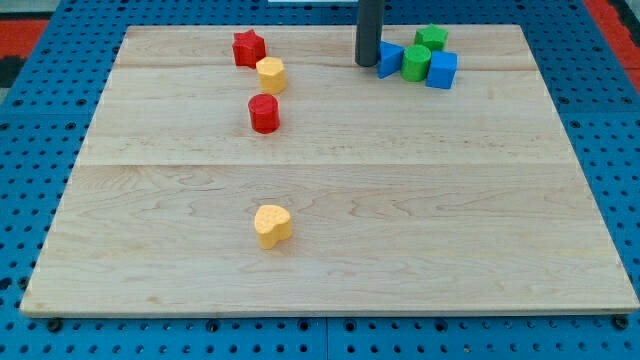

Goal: Move your arm to yellow hexagon

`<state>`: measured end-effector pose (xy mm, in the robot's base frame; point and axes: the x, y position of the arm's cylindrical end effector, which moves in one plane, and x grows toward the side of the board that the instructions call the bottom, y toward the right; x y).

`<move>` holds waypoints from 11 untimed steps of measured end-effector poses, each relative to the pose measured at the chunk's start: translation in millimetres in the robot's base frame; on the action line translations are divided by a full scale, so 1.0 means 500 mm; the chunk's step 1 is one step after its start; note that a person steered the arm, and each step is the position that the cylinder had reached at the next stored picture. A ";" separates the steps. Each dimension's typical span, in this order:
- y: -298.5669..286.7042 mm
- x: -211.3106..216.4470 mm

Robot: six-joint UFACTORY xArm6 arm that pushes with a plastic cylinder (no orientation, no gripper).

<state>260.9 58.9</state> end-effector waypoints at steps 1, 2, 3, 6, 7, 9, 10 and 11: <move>-0.008 -0.031; -0.015 -0.069; -0.019 -0.106; -0.073 -0.109; -0.073 -0.109; -0.200 -0.117; -0.217 -0.050; -0.225 -0.024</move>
